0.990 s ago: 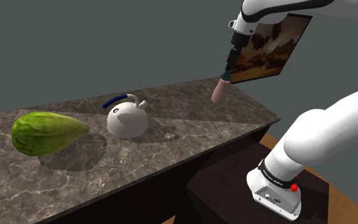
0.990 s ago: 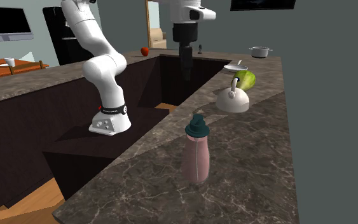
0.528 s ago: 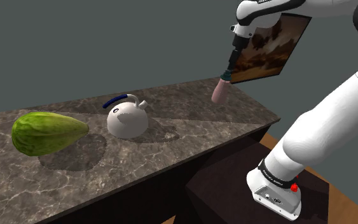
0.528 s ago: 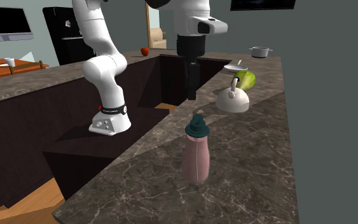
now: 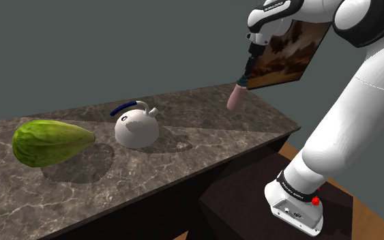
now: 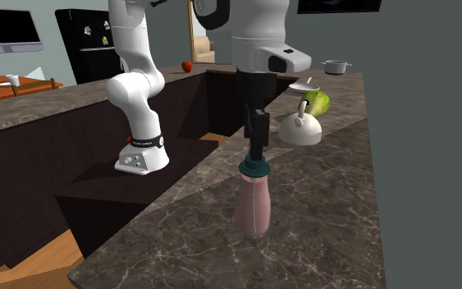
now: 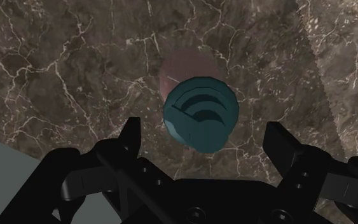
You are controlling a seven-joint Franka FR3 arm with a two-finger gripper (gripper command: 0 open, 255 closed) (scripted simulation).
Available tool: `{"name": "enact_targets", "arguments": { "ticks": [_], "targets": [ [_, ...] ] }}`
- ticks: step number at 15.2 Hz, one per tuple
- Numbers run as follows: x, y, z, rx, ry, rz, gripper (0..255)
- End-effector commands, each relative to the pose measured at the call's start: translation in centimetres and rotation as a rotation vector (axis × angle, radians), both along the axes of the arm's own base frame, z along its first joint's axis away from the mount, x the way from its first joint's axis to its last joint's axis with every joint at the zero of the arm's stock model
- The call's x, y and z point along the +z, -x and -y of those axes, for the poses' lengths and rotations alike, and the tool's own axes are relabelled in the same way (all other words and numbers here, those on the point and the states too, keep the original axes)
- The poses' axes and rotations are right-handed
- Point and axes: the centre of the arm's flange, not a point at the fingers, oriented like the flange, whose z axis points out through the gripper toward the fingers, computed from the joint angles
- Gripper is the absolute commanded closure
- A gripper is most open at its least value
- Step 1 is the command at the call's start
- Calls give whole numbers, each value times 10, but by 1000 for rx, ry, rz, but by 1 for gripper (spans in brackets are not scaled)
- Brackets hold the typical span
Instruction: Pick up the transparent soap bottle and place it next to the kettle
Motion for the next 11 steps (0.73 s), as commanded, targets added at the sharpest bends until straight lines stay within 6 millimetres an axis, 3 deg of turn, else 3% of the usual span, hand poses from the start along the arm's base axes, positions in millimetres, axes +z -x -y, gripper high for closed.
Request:
{"name": "enact_targets", "arguments": {
  "ticks": [1,5,11],
  "targets": [
    [-12,1,1,0,0,0,0],
    [-31,1,0,0,0,0,0],
    [-31,1,0,0,0,0,0]
  ]
}}
